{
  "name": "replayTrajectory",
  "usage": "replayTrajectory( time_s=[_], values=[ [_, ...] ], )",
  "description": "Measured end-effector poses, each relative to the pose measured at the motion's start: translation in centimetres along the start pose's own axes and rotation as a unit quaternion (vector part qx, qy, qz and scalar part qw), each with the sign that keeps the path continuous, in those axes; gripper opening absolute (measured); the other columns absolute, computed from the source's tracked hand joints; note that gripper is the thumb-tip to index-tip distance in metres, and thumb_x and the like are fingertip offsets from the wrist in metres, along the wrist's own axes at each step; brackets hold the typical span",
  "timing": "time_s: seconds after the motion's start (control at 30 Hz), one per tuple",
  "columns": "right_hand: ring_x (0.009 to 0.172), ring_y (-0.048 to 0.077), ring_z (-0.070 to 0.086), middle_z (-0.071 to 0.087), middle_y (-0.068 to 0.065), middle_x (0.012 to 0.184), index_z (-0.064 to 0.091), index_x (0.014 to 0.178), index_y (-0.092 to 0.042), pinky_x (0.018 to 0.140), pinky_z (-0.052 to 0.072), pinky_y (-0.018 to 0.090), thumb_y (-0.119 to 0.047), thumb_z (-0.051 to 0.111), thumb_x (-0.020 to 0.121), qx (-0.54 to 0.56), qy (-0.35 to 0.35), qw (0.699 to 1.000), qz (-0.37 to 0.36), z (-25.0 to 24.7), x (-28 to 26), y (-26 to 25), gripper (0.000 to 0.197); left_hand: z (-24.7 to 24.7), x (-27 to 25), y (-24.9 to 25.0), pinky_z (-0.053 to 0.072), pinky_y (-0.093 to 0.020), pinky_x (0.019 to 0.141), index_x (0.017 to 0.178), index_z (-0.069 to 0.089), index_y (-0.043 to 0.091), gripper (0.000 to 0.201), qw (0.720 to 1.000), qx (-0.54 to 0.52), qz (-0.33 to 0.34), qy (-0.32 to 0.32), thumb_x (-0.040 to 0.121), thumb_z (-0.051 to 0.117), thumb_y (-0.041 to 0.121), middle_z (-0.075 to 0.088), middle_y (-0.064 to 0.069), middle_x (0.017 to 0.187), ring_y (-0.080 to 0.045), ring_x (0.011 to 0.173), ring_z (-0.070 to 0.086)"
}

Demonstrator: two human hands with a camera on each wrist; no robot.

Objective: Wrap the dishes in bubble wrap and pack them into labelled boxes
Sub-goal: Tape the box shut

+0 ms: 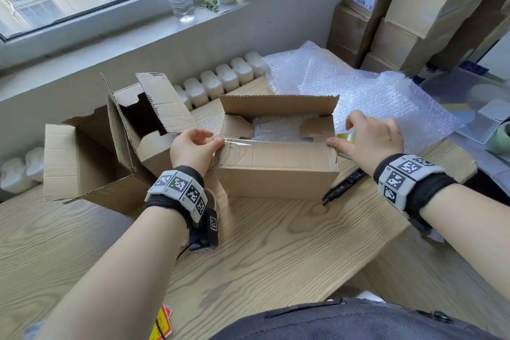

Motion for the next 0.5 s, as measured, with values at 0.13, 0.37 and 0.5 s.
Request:
replayTrajectory(
  time_s=[0.13, 0.37, 0.5],
  values=[
    [0.093, 0.025, 0.053, 0.057, 0.005, 0.106, 0.059, 0.115, -0.025, 0.088, 0.027, 0.033, -0.056, 0.055, 0.084, 0.006, -0.007, 0.999, -0.038, 0.7, 0.2, -0.2, 0.045, -0.1, 0.1, 0.1, 0.048, -0.024, 0.074, 0.083, 0.064, 0.022, 0.021, 1.000, 0.015, 0.001, -0.006, 0.073, 0.080, 0.029, 0.064, 0.004, 0.086, -0.010, 0.080, 0.058],
    [0.083, 0.030, 0.052, 0.054, 0.003, 0.093, 0.070, 0.090, -0.021, 0.078, 0.022, 0.026, -0.043, 0.070, 0.078, 0.053, 0.054, 0.995, -0.066, 1.5, 0.1, -0.1, 0.025, -0.5, 0.1, 0.4, 0.043, -0.022, 0.068, 0.085, 0.066, 0.016, 0.024, 0.997, 0.068, 0.031, -0.024, 0.075, 0.078, 0.034, 0.064, 0.003, 0.086, -0.007, 0.077, 0.055],
    [0.074, 0.031, 0.052, 0.056, 0.006, 0.094, 0.068, 0.075, -0.015, 0.076, 0.029, 0.031, -0.034, 0.077, 0.074, 0.063, 0.096, 0.990, -0.083, 1.1, -0.3, -0.4, 0.021, -0.7, 0.0, 0.9, 0.044, -0.027, 0.070, 0.083, 0.064, 0.019, 0.024, 0.991, 0.120, 0.060, -0.019, 0.076, 0.075, 0.039, 0.064, 0.002, 0.085, -0.011, 0.078, 0.056]
  ],
)
Point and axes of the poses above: each hand's wrist, its own x-axis towards the middle knuckle, its own z-axis out of the palm, y = z × x, the point moved 4 cm from there along x, towards the middle knuckle
